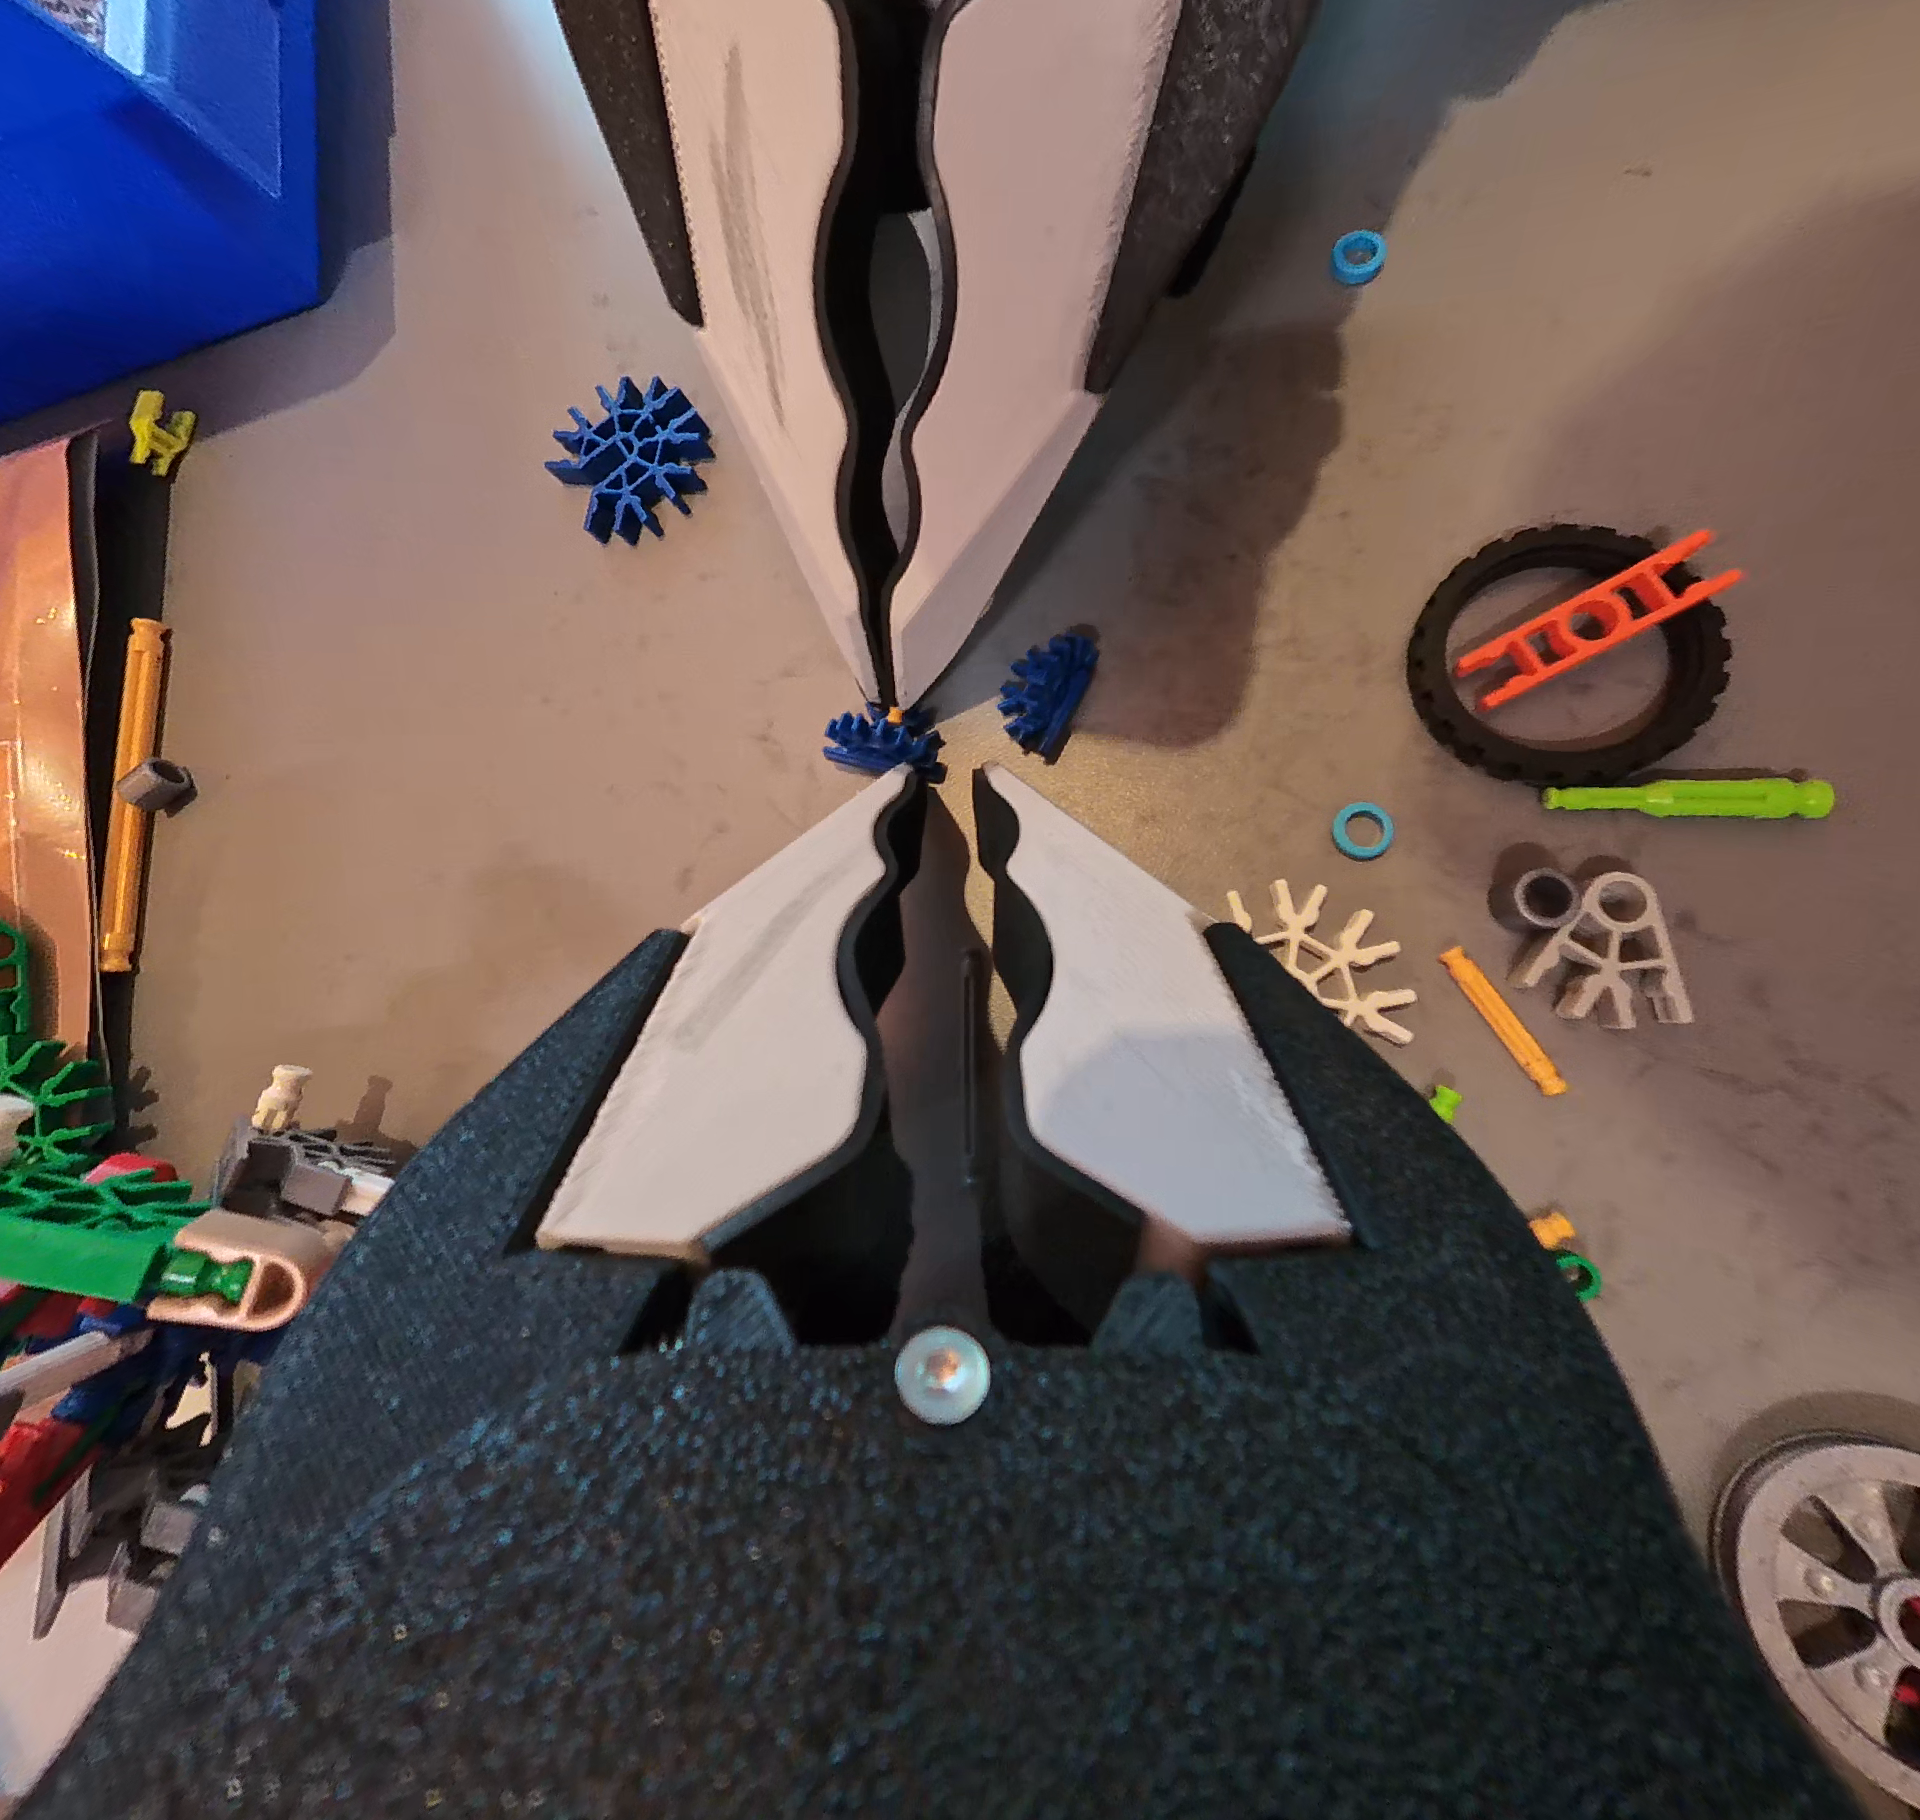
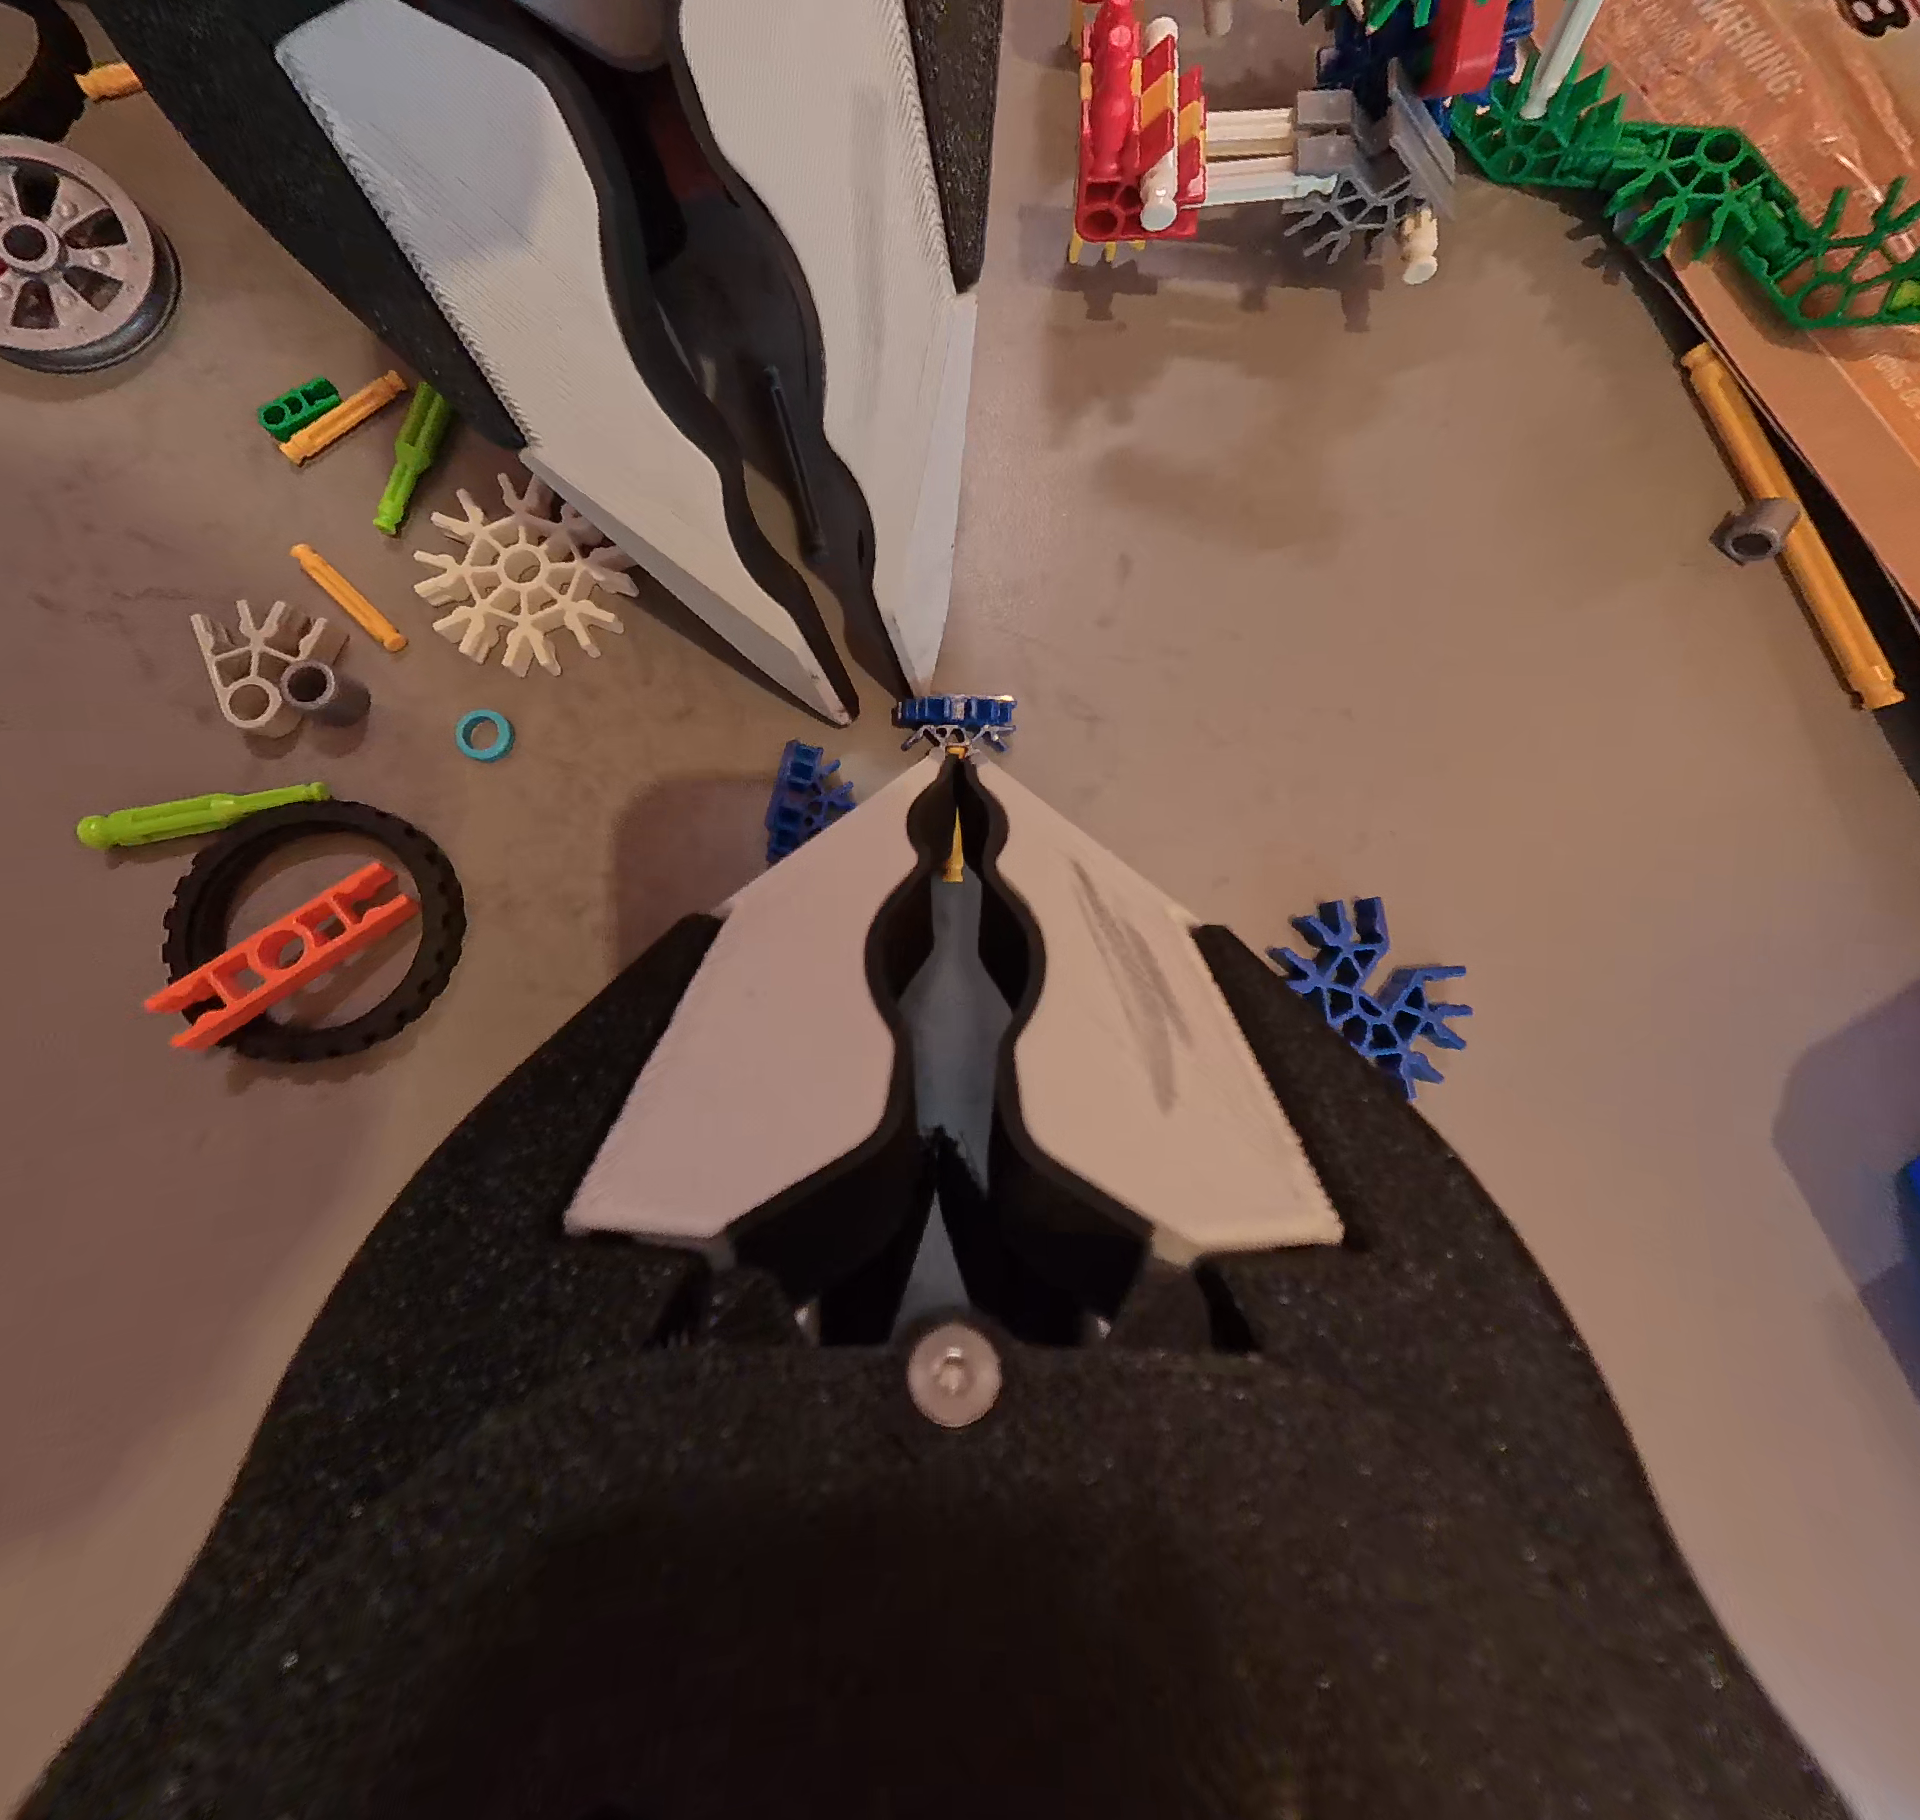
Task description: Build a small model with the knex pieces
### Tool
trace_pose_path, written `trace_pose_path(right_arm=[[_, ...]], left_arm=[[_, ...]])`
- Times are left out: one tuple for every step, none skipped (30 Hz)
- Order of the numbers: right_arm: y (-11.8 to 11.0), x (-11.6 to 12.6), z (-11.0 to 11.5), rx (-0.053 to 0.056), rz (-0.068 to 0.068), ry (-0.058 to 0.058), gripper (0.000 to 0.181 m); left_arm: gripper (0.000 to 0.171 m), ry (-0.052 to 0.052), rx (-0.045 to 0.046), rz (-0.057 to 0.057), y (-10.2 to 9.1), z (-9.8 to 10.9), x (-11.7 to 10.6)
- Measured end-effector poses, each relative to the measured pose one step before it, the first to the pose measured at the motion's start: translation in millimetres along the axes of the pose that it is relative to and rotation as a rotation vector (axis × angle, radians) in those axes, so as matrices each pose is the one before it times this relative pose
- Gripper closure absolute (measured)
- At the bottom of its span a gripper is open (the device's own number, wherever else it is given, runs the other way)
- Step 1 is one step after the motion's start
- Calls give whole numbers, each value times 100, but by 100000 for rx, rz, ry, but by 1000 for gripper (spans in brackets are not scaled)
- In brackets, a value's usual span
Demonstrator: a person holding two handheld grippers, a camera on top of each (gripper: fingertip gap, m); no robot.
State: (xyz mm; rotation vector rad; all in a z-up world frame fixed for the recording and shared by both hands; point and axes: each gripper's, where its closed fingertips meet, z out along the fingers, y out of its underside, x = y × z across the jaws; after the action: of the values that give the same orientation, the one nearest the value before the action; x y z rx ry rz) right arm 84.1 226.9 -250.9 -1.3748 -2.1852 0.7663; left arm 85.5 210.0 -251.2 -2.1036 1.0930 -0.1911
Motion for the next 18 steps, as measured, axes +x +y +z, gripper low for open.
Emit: trace_pose_path(right_arm=[[19,8,2,-666,5,244,181],[7,-3,-3,-653,8,225,181],[13,2,4,-656,-117,206,181],[7,5,4,-590,-299,226,181],[9,0,-3,-590,-432,378,181],[-10,3,9,-533,-414,443,181],[-9,-2,10,-140,-81,147,181],[-10,-7,16,196,153,-158,181],[-34,-13,11,554,135,-491,181],[-63,-34,21,1460,1009,-1409,181],[-69,-48,8,2353,2277,-2226,181],[-44,-33,-54,1847,1748,-1447,181],[-44,8,-68,641,-265,267,181],[-37,29,-48,-66,-760,586,181],[18,37,-89,-124,-14,-131,180],[53,126,-176,407,484,-131,180],[-98,225,-291,1423,932,206,180],[-266,175,-375,2252,1161,-103,179]], left_arm=[[165,-11,-52,48,-3,-5,-14],[165,-41,-72,92,1,-2,8],[165,-73,-48,65,4,-4,-1],[165,-90,-73,88,4,11,-4],[165,-61,-151,91,-2,-4,-12],[165,-45,-176,32,-5,-1,1],[165,-143,-114,223,10,-10,-8],[166,2,-86,42,19,-10,-9],[166,32,90,-64,7,-7,-10],[167,-86,-10,13,21,-25,-40],[168,-3,-28,-16,39,-34,-53],[169,117,240,-347,4,16,-31],[168,-23,264,-227,-4,31,6],[167,-291,4,86,34,18,-24],[164,-503,-245,-40,54,22,-74],[163,-557,122,-164,-18,4,-96],[163,-299,31,35,9,-13,-36],[163,-421,-3,40,30,-12,-71]])
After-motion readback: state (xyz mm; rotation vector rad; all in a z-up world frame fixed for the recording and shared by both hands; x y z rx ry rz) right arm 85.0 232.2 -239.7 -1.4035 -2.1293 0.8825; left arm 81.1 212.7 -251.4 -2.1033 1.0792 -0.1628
